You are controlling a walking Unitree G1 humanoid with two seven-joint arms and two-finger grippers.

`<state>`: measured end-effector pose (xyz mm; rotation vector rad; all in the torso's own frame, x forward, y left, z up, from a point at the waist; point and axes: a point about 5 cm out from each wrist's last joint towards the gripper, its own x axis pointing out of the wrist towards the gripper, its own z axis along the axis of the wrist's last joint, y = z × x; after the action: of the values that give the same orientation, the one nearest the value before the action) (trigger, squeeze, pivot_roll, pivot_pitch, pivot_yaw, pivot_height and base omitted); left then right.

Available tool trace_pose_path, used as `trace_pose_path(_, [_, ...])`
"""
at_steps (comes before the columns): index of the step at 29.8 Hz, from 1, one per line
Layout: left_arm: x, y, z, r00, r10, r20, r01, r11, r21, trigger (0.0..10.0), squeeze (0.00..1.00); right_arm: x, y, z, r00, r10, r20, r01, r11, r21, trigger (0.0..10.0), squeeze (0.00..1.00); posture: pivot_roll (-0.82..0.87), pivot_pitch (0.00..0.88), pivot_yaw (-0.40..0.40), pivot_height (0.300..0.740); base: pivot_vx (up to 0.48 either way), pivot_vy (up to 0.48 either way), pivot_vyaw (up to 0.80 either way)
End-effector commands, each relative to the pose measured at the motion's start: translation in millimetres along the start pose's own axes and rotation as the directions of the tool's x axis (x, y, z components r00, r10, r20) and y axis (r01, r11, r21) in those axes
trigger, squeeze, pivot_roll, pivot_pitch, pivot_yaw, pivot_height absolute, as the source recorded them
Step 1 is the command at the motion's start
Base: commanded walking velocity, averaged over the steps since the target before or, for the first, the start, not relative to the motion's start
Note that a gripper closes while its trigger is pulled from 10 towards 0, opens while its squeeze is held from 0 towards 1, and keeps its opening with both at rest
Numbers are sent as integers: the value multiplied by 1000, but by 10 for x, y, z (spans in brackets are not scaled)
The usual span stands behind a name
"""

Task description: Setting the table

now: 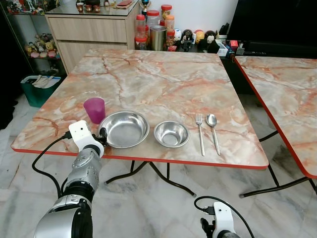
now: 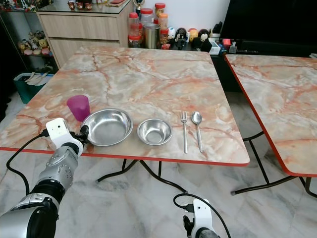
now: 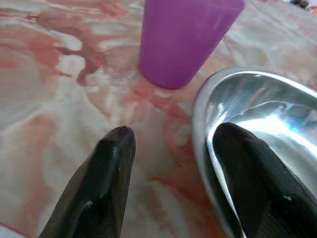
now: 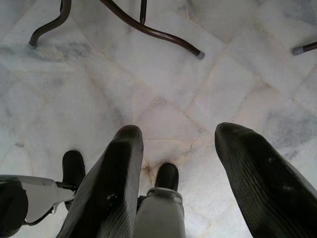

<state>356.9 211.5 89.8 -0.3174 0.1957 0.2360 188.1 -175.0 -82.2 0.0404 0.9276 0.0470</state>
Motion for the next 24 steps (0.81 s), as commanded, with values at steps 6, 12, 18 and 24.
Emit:
trace_pose_path(6, [24, -16, 11, 998, -39, -39, 40, 999, 12, 10000, 0, 1, 6, -4, 1000, 4, -7, -4, 1000, -4, 10000, 0, 16, 0, -17, 740, 0, 0, 0])
trace_pose_path(12, [36, -54, 44, 996, -81, -38, 78, 993, -86, 10000, 0, 6, 16, 14, 1000, 8, -5, -8, 1000, -8, 10000, 0, 14, 0, -14, 740, 0, 0, 0])
trace_pose_path(18, [41, -93, 37, 993, -102, -57, 99, 994, -53, 10000, 0, 5, 13, 7, 1000, 8, -7, -8, 1000, -7, 10000, 0, 16, 0, -17, 740, 0, 0, 0])
trace_pose_path(24, [28, -115, -47, 988, -116, -106, 116, 993, -2, 10000, 0, 4, 10, 4, 1000, 3, -5, -3, 1000, 5, 10000, 0, 13, 0, -15, 740, 0, 0, 0])
